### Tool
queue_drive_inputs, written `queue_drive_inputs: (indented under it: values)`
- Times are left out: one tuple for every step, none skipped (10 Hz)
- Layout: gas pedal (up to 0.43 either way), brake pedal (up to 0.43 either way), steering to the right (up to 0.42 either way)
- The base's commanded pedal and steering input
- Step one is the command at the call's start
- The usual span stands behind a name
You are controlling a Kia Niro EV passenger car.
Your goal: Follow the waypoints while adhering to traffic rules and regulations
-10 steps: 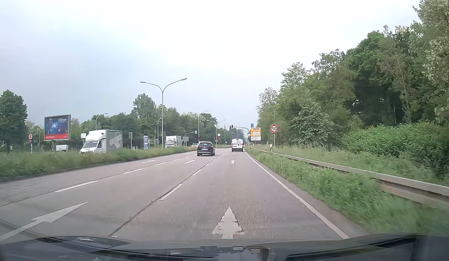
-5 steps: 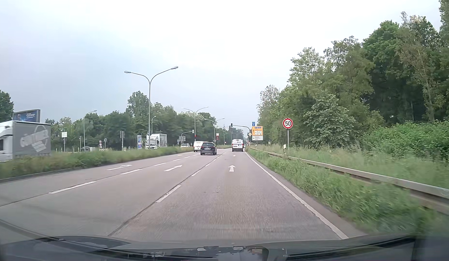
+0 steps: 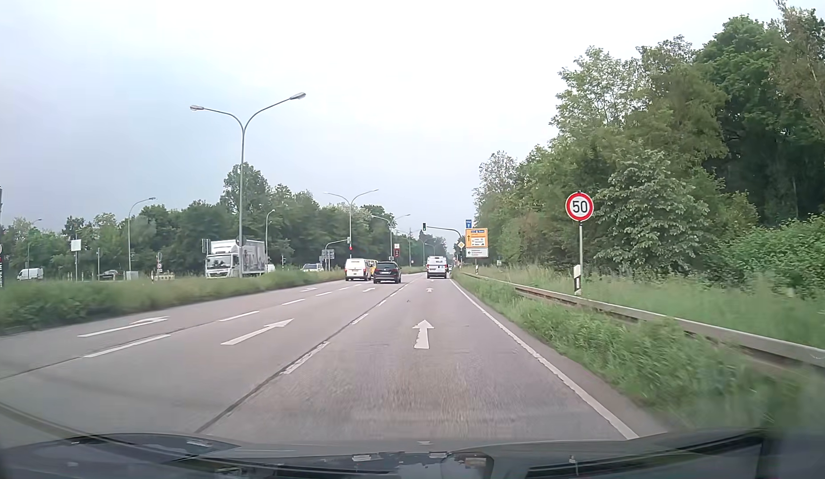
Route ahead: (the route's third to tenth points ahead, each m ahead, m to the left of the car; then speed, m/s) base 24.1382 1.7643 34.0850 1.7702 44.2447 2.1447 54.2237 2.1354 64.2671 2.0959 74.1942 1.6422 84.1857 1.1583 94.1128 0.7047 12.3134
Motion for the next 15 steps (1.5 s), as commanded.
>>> queue_drive_inputs:
  values:
    - [0.110,0.000,0.001]
    - [0.118,0.000,0.001]
    - [0.118,0.000,0.001]
    - [0.118,0.000,0.001]
    - [0.118,0.000,0.001]
    - [0.118,0.000,0.001]
    - [0.118,0.000,0.001]
    - [0.118,0.000,0.001]
    - [0.118,0.000,0.001]
    - [0.118,0.000,0.001]
    - [0.118,0.000,0.001]
    - [0.118,0.000,0.001]
    - [0.118,0.000,0.001]
    - [0.118,0.000,0.001]
    - [0.118,0.000,0.001]
